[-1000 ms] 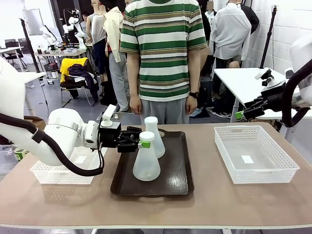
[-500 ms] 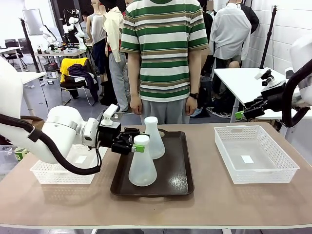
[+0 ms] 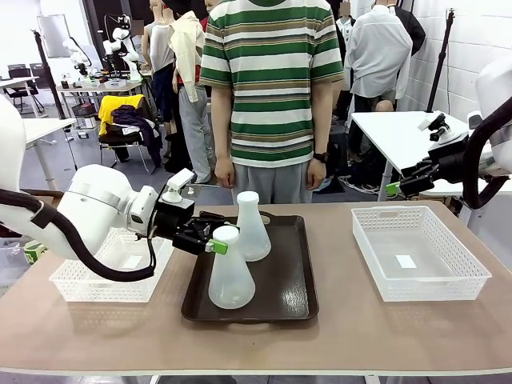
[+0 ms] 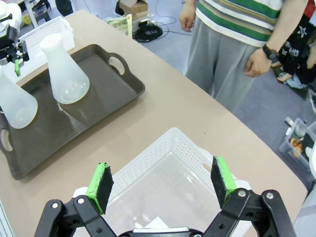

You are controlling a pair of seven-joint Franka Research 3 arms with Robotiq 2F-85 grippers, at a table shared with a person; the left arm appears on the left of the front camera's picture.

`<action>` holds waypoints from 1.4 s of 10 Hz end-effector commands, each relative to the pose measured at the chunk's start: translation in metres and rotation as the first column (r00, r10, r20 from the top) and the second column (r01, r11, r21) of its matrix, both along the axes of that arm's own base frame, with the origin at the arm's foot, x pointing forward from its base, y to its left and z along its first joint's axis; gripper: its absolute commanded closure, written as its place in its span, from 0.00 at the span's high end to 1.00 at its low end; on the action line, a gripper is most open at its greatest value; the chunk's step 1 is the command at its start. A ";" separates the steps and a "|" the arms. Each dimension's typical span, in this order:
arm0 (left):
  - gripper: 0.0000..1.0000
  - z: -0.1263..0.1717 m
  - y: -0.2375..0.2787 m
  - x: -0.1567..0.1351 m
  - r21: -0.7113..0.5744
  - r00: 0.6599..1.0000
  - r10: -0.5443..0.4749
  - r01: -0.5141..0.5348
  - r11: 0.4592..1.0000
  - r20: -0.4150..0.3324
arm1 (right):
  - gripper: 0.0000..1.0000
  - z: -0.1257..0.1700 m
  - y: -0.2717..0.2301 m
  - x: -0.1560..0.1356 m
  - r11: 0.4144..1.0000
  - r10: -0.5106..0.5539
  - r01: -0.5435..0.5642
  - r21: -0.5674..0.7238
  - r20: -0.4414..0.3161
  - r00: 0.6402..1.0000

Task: Prepare the laboratory tools.
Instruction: Place the picked Big flask upright in the Handle tray as directed by the person.

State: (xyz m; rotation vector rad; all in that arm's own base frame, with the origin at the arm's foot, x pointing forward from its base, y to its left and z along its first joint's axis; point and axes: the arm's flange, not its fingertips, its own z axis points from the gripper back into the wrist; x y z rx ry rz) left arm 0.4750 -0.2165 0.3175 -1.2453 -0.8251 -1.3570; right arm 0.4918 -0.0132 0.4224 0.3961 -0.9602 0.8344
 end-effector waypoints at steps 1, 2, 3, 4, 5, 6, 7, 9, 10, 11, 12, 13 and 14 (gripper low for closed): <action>1.00 0.008 0.005 0.003 0.067 0.999 -0.044 0.045 0.997 -0.025 | 1.00 -0.001 0.001 0.000 1.000 0.001 -0.001 -0.001 0.000 1.000; 1.00 0.006 0.006 0.003 0.090 0.998 -0.060 0.064 0.994 -0.036 | 1.00 -0.001 0.001 0.000 1.000 0.001 -0.001 -0.001 0.000 1.000; 1.00 0.004 0.007 0.003 0.105 0.996 -0.069 0.074 0.992 -0.049 | 1.00 -0.001 0.001 0.000 1.000 0.001 -0.001 -0.001 0.000 1.000; 1.00 0.002 0.006 0.004 0.117 0.996 -0.065 0.071 0.991 -0.053 | 1.00 -0.001 0.001 0.000 1.000 0.001 -0.001 -0.001 0.000 1.000; 1.00 0.001 0.007 0.005 0.117 0.997 -0.061 0.066 0.991 -0.051 | 1.00 -0.001 0.001 0.000 1.000 0.001 -0.001 -0.001 0.000 1.000; 1.00 0.003 0.007 0.004 0.125 0.997 -0.056 0.062 0.990 -0.050 | 1.00 -0.001 0.001 0.000 1.000 0.001 -0.001 -0.001 0.000 1.000; 1.00 0.004 0.009 0.004 0.129 0.997 -0.054 0.061 0.990 -0.054 | 1.00 -0.001 0.001 0.000 1.000 0.001 -0.001 -0.001 0.000 1.000; 1.00 -0.001 0.007 -0.001 0.099 0.998 -0.056 0.059 0.993 -0.037 | 1.00 -0.001 0.001 0.000 1.000 0.001 -0.001 -0.001 0.000 1.000; 1.00 -0.001 0.007 -0.001 0.099 0.998 -0.056 0.059 0.993 -0.037 | 1.00 -0.001 0.001 0.000 1.000 0.001 -0.001 -0.001 0.000 1.000; 1.00 -0.001 0.007 -0.001 0.099 0.998 -0.056 0.059 0.993 -0.037 | 1.00 -0.001 0.001 0.000 1.000 0.001 -0.001 -0.001 0.000 1.000; 1.00 -0.001 0.007 -0.001 0.099 0.998 -0.056 0.059 0.993 -0.037 | 1.00 -0.001 0.001 0.000 1.000 0.001 -0.001 -0.001 0.000 1.000; 1.00 -0.001 0.007 -0.001 0.099 0.998 -0.056 0.059 0.993 -0.037 | 1.00 -0.001 0.001 0.000 1.000 0.001 -0.001 -0.001 0.000 1.000; 1.00 -0.001 0.007 -0.001 0.099 0.998 -0.056 0.059 0.993 -0.037 | 1.00 -0.001 0.001 0.000 1.000 0.001 -0.001 -0.001 0.000 1.000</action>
